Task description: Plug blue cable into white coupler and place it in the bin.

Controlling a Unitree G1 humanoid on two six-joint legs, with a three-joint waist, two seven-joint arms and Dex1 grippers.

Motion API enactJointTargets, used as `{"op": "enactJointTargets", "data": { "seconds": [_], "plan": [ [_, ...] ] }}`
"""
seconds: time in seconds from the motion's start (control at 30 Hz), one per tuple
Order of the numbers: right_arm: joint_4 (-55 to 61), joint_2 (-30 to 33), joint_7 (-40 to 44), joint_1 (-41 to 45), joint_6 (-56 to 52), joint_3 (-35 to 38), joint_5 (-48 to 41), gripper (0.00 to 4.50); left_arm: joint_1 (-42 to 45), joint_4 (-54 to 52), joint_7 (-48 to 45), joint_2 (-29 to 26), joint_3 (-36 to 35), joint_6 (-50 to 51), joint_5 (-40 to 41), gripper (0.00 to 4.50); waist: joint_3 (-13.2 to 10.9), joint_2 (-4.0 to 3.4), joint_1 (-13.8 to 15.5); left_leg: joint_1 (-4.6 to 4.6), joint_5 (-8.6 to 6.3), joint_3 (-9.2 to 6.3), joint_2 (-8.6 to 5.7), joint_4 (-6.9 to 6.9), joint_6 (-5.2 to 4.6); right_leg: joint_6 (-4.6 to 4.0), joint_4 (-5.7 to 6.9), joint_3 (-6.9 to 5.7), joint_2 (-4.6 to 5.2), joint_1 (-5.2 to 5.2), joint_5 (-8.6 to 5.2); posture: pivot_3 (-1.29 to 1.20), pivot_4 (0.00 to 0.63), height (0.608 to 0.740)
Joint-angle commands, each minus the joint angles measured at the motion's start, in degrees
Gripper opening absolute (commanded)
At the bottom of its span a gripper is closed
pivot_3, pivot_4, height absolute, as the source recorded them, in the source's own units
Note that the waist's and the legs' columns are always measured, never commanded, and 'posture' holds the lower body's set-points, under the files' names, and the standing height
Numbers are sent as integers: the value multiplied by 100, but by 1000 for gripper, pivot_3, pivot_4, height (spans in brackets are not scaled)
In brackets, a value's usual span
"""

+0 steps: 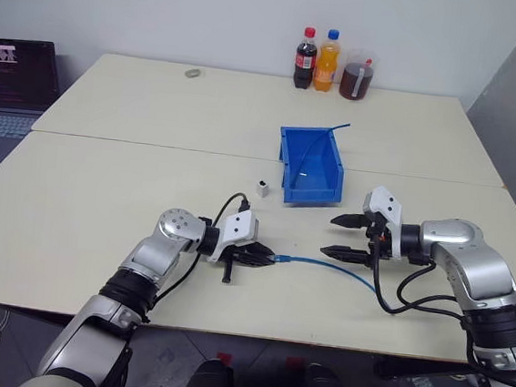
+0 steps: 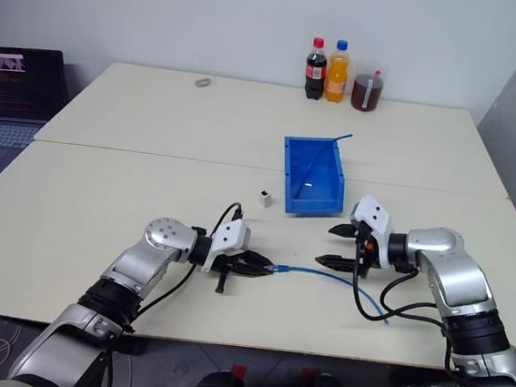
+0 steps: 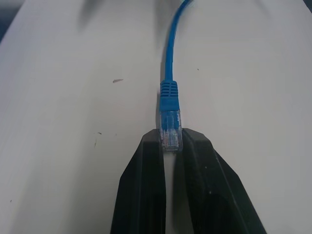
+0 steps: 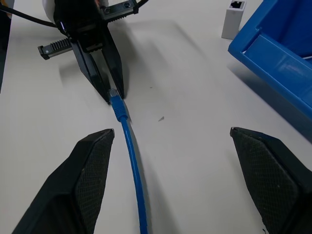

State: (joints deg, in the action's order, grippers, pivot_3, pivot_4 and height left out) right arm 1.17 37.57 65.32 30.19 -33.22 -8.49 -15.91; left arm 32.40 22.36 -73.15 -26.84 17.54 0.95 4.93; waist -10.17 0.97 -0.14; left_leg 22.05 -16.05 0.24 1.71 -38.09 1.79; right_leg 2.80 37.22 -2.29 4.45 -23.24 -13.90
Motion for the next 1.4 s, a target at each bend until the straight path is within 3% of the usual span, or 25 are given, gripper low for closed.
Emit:
{"op": "enactJointTargets", "data": {
  "seconds": [0.03, 0.17, 0.33, 0.43, 0.53, 0.63, 0.7, 0.93, 1.17, 1.4],
  "plan": [
    [172, 13, -47, 108, 31, 125, -124, 4044, 0, -15, -26, -32, 40, -40, -73, 232, 0, 0, 0, 0, 0, 0, 0, 0, 0, 0, 0, 0, 0, 0, 0, 0, 150, 740],
    [375, 32, -78, 86, -128, 186, -256, 4044, 39, -85, 52, -81, -95, 170, 2, 232, 0, 0, -1, 0, 0, 0, 0, 0, 0, 0, 0, 0, 0, 0, 0, 0, 150, 740],
    [1646, 17, -402, -111, -1761, 784, -1518, 4044, 256, -745, 224, -140, -916, 2393, 1183, 232, -3, 5, -14, 2, 0, -7, 2, 1, 0, 0, 2, -3, -2, -1, 0, 0, 150, 740],
    [2067, -489, -1160, -95, -3152, 1591, -2714, 4044, 268, -1207, 508, -171, -1454, 3822, 1941, 232, -4, 8, -13, 6, 0, -15, 2, 0, 0, 0, 1, -8, -2, 0, 0, 0, 150, 740],
    [2219, -914, -1785, -214, -3872, 2086, -3371, 4044, 213, -1558, 1082, 34, -2045, 4850, 2602, 232, -5, 9, -14, 4, 0, -17, 4, 0, 0, 0, 3, -5, -2, 1, 0, 0, 150, 740],
    [2126, -1295, -2347, -370, -4000, 2266, -3529, 4044, 290, -1827, 1645, 342, -2616, 5766, 3317, 232, -6, 11, -4, 4, 0, -17, 3, -1, 0, 0, 3, -4, -1, 2, 0, 0, 150, 740],
    [1781, -1528, -2720, -355, -3650, 2103, -3162, 4044, 346, -2133, 1935, 549, -2918, 6363, 3887, 232, -6, 11, -6, 4, 0, -16, 2, -1, 0, 0, 3, -4, -1, 2, 0, 0, 150, 740],
    [806, -2206, -3012, 330, -3651, 2294, -3610, 4044, 206, -2650, 2445, 773, -3074, 6937, 4639, 232, -6, 12, -65, -3, 0, -10, 2, 1, 0, -1, 11, 5, -3, -2, 0, 0, 150, 740],
    [495, -2067, -2790, 684, -4302, 2398, -4509, 4044, 101, -2777, 2656, 794, -3016, 7028, 4952, 232, -5, 12, -89, 0, 0, -10, 1, 3, 0, -2, 6, 5, -3, -1, 1, 0, 150, 740],
    [442, -1982, -2734, 738, -4326, 2175, -4687, 4044, 90, -2806, 2748, 719, -3021, 7047, 5177, 232, -5, 12, -109, 0, 0, -10, 0, 4, 0, -2, 6, 7, -4, -1, 1, 0, 150, 740]
  ]
}}
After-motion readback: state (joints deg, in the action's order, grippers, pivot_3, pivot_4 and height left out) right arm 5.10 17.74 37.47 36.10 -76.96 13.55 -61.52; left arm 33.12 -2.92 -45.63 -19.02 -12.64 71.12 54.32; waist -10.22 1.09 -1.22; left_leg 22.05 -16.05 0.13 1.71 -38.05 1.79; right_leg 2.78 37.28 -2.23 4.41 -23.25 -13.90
